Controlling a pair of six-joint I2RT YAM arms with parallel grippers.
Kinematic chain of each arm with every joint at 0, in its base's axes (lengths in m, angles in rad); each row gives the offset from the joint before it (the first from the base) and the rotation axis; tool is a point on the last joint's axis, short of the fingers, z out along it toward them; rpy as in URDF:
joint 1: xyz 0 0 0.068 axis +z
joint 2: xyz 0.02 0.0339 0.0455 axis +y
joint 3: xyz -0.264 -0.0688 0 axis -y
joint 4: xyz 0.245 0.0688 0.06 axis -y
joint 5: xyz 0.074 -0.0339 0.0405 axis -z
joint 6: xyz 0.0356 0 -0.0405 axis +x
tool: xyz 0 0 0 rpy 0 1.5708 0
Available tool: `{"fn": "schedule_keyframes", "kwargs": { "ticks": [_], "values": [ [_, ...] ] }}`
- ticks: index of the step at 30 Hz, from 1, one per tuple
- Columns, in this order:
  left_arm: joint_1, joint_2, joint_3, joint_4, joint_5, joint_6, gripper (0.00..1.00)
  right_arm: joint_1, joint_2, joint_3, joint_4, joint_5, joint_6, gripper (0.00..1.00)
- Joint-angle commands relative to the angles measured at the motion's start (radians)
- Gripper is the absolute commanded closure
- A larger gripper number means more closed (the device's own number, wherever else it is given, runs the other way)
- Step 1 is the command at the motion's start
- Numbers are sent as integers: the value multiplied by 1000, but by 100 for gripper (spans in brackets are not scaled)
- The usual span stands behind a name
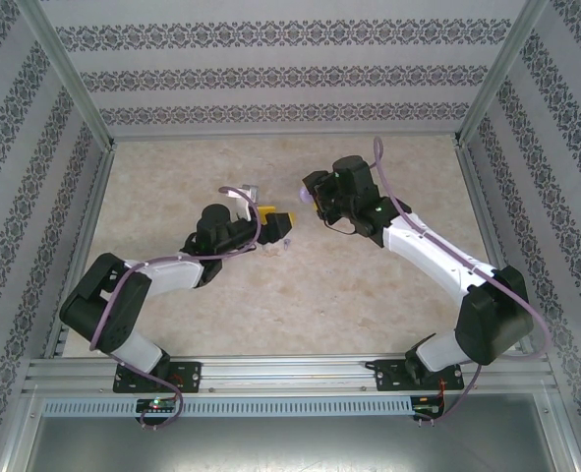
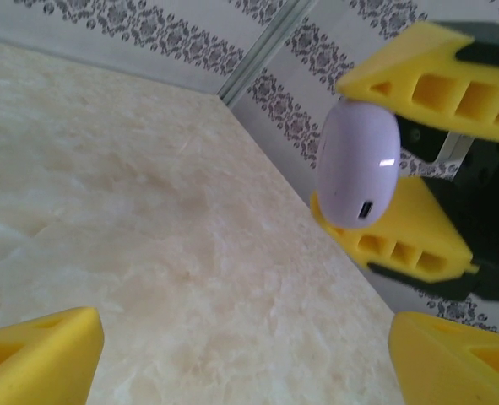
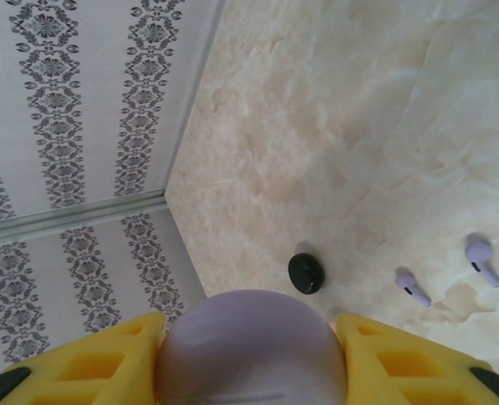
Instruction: Insert the wireless bluetooth earbuds into the charging case
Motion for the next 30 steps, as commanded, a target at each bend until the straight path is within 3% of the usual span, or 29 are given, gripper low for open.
{"fn": "schedule_keyframes", "kwargs": {
  "ticks": [1,11,30],
  "values": [
    [-17,27,49,128,-13,-32,17,19,-25,1,34,40,48,69],
    [-18,95,117,172,12,-61,35,45,-7,-3,62,36,61,70],
    [-18,75,104,159,15,-48,34,35,2,-21,75,60,65,71]
  ]
}}
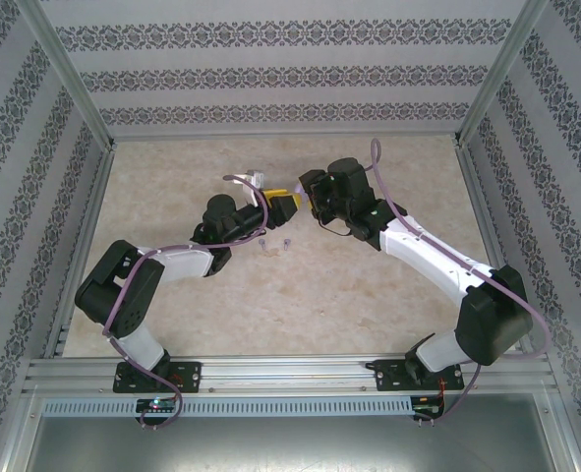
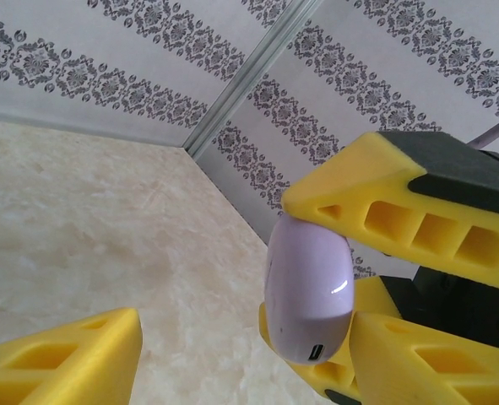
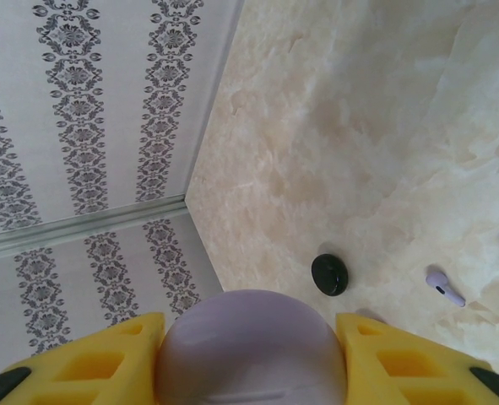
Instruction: Insert the wireless bluetooth earbuds into the charging case
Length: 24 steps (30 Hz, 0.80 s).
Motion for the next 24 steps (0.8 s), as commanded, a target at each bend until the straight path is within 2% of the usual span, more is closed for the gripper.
{"fn": "schedule_keyframes", "kwargs": {
  "ticks": [1,15,24],
  "values": [
    [-11,-25,1,32,17,7,34,4,4,-7,19,13,13,71],
    [-14,9,47,34,51,1,37,18,32,15,33,-9,8,72],
    [-16,30,57,41,66,-4,46,19,40,25,50,-21,7,73]
  ]
}}
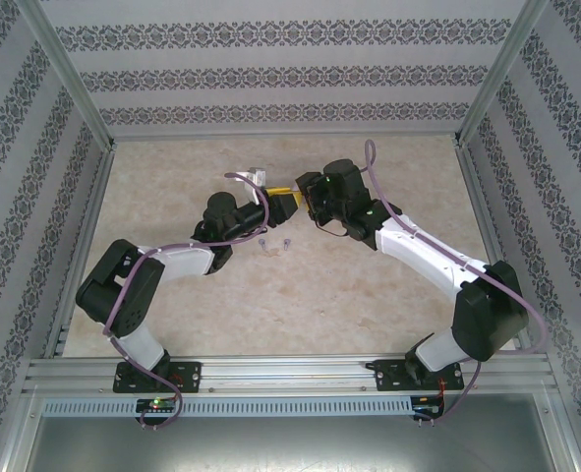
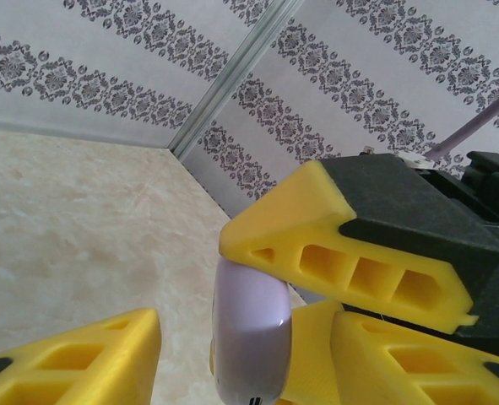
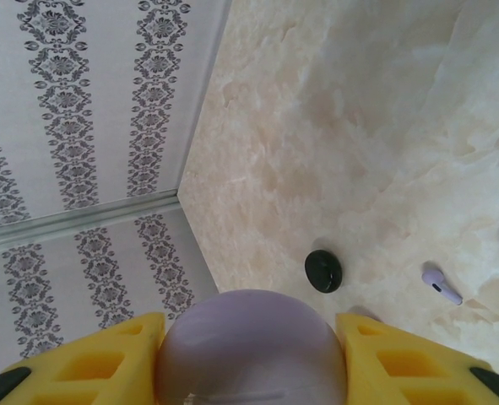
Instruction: Insert the wireless bluetooth earbuds into the charging case
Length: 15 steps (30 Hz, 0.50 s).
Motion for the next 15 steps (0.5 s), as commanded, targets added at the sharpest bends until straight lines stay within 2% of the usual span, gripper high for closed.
{"fn": "schedule_keyframes", "kwargs": {
  "ticks": [1,15],
  "values": [
    [-15,20,28,40,32,-4,48,12,12,27,34,-14,7,73],
    [-17,36,41,45,36,-5,61,16,13,26,49,-26,10,74]
  ]
}}
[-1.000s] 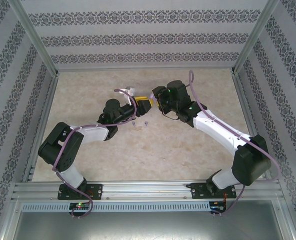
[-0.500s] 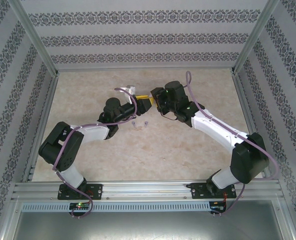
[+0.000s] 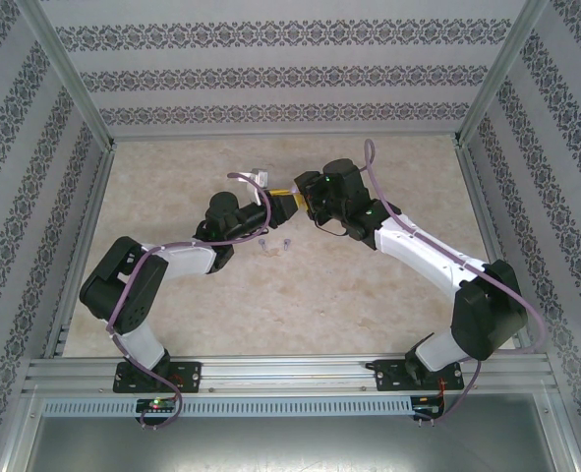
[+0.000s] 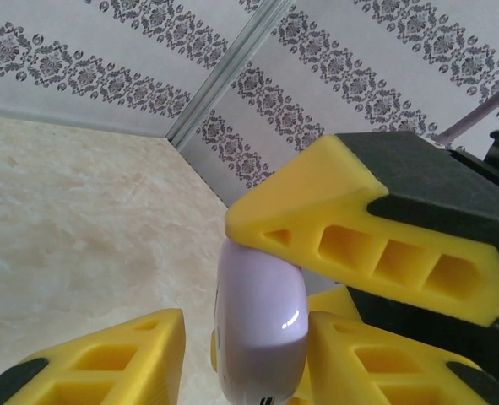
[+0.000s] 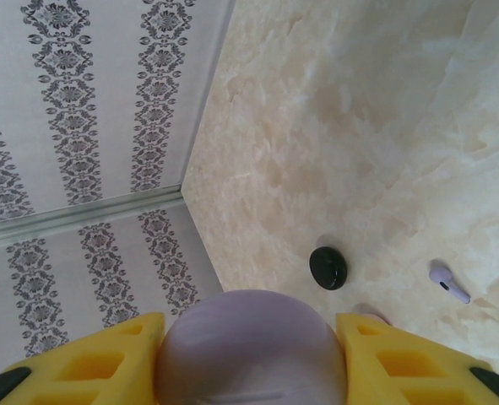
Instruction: Insert the wireless bluetooth earbuds into the charging case
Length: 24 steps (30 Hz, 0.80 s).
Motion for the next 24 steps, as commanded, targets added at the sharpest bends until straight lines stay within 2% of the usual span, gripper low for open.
{"fn": "schedule_keyframes", "kwargs": {
  "ticks": [1,11,18,22,24],
  "values": [
    [-15,18,33,43,20,2,61,11,7,26,35,-14,10,74],
    [-16,23,35,50,29,-2,72,12,9,25,45,-16,15,75],
    [-16,22,34,53,30,-7,87,13,9,25,52,-14,19,75],
    [-16,21,36,51,34,-10,99,11,10,31,60,-18,18,71],
    [-15,20,39,47,36,-10,100,9,6,29,75,-21,16,61]
  ]
}}
